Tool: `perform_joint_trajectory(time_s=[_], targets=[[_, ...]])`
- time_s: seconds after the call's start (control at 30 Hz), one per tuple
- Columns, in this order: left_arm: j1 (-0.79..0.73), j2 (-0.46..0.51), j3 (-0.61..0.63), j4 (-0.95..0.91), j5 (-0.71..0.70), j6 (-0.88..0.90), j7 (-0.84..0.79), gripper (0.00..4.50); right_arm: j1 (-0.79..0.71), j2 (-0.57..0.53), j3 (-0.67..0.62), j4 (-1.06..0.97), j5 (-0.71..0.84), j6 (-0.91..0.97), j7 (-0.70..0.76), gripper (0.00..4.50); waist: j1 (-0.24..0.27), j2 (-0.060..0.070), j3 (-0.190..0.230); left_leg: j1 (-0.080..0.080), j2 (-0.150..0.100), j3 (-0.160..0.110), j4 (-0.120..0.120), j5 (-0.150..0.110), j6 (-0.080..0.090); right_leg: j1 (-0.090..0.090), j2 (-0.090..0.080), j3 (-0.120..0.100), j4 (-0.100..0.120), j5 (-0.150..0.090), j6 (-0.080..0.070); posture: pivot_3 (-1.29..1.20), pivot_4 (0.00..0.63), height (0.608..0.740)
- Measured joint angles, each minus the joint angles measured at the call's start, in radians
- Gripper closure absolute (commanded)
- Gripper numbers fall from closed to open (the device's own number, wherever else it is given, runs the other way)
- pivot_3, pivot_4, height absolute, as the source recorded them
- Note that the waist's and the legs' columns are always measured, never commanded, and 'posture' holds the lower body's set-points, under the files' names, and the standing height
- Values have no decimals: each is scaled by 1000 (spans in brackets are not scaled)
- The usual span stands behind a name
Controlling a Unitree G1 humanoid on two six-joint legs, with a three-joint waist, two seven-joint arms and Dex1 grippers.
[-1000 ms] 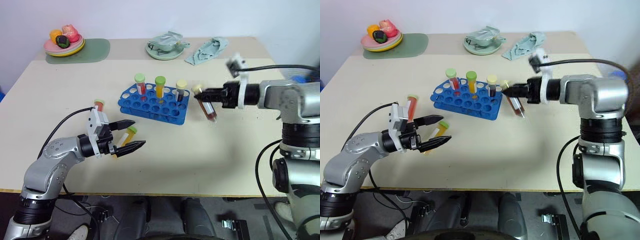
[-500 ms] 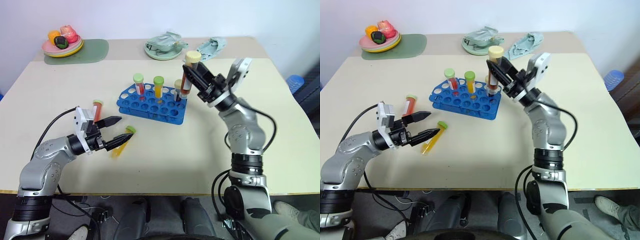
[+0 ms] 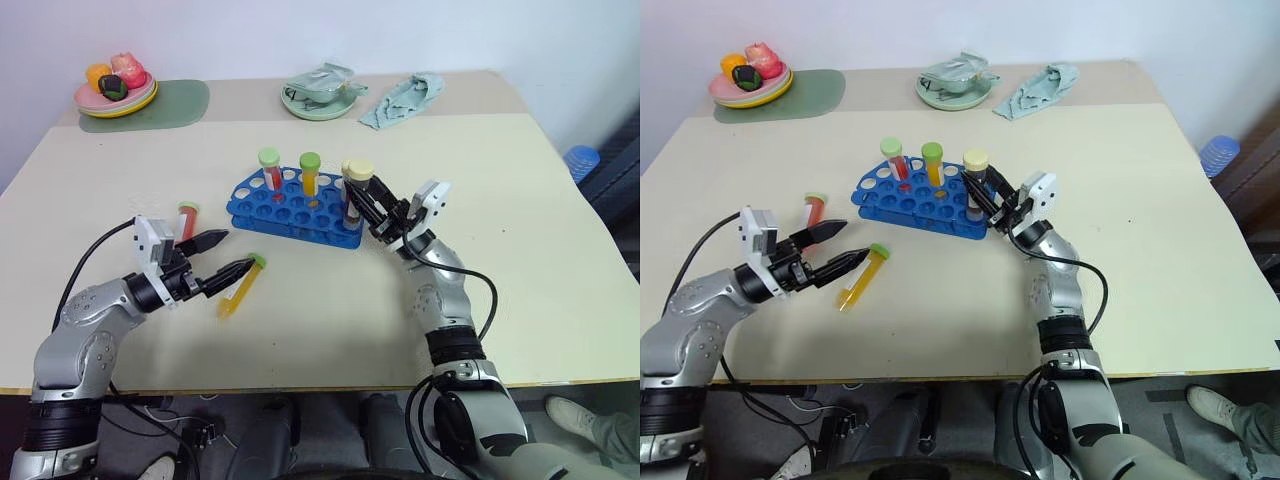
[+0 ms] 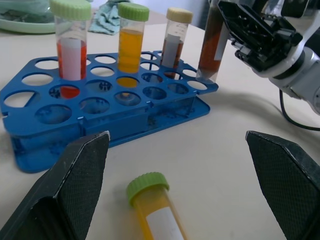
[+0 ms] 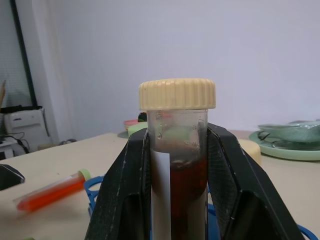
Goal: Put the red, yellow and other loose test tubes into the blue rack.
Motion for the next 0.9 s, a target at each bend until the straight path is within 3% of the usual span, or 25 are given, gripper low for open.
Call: perform_joint_trajectory(time_s=[0.5, 0.9], targets=[[36, 1, 21, -48, -5, 5, 8, 0, -36, 34, 23, 95, 11, -78, 17, 3273, -1, 0, 0, 1, 0, 0, -1, 0, 0, 0, 0, 0, 0, 0, 0, 0, 150, 740], [59, 19, 19, -77, -18, -2, -96, 0, -14, 45, 46, 87, 11, -105, 22, 3273, -3, 0, -1, 3, 1, 0, -5, 1, -2, 0, 1, 0, 0, 0, -1, 0, 150, 740]])
